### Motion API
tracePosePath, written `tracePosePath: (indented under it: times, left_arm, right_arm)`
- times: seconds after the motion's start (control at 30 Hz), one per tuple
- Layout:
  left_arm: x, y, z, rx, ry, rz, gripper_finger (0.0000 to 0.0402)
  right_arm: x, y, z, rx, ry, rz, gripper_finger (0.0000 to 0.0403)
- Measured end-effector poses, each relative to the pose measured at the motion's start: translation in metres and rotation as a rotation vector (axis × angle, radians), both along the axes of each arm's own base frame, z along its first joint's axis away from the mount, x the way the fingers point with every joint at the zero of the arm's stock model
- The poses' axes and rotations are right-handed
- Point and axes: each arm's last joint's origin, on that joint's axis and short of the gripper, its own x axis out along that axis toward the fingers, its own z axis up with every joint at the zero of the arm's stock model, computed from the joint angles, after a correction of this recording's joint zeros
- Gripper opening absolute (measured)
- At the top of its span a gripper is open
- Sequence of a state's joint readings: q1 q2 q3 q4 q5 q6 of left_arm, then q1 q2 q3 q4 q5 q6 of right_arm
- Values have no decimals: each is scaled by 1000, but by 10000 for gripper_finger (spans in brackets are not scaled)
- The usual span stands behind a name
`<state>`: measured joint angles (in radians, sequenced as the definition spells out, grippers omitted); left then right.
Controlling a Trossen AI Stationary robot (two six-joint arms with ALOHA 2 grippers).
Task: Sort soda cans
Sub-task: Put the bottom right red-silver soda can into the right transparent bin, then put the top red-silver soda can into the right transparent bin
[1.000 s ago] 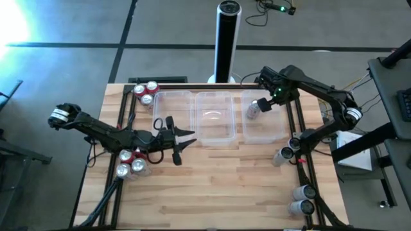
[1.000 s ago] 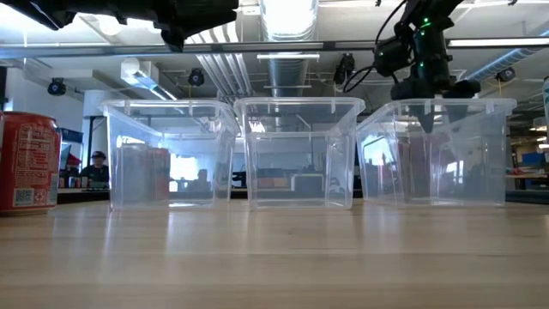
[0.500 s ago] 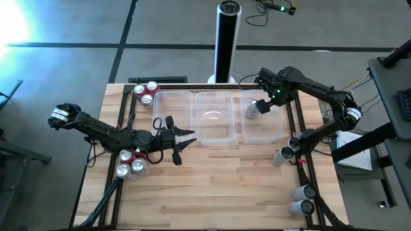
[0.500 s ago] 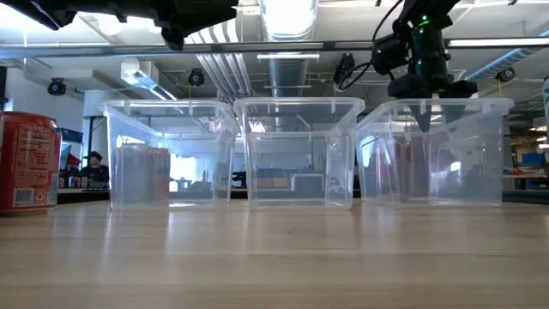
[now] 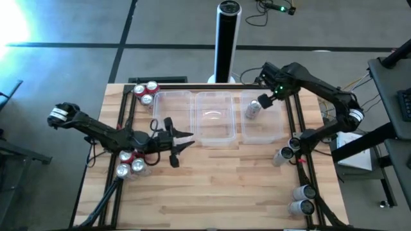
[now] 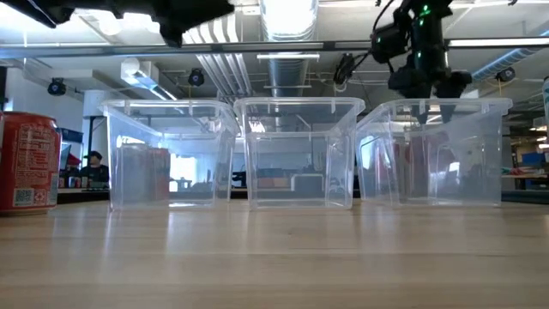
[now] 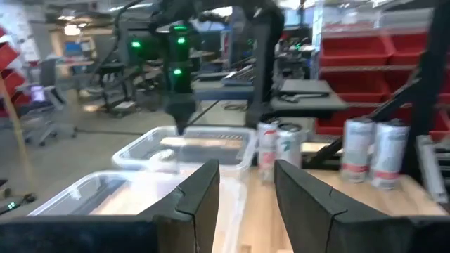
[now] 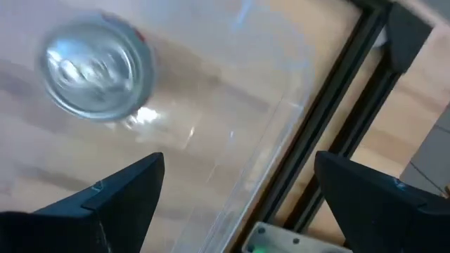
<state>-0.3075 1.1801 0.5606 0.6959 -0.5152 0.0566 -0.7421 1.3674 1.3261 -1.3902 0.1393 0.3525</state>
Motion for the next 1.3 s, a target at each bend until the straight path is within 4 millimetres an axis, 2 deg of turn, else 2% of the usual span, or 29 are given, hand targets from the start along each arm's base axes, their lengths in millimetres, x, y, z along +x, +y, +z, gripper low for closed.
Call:
tracePosePath:
  times: [0.13,0.2,0.33,0.47,0.57,0.7,0.87,1.1,1.3]
  left_arm:
    - [-11,-4,8,1,-7,-16,121]
    - [-19,-2,9,-19,34,53,121]
    - [-41,8,12,-67,143,197,121]
    - [-68,18,37,-250,239,193,123]
    - [-90,26,52,-358,371,263,138]
    - [-116,36,72,-472,488,378,177]
    - [-140,49,90,-607,511,572,234]
    - [-147,69,107,-751,387,764,278]
    - [-145,92,110,-878,381,930,281]
  right_arm:
    - [-3,3,26,-68,-70,6,361]
    - [-3,9,38,-120,-111,26,361]
    - [7,34,56,-259,-272,144,361]
    - [20,67,63,-378,-448,295,361]
    - [29,90,61,-449,-536,395,361]
    - [37,116,53,-540,-584,502,361]
    - [42,138,37,-549,-627,565,361]
    - [46,144,12,-542,-627,602,361]
    - [48,145,11,-543,-627,629,361]
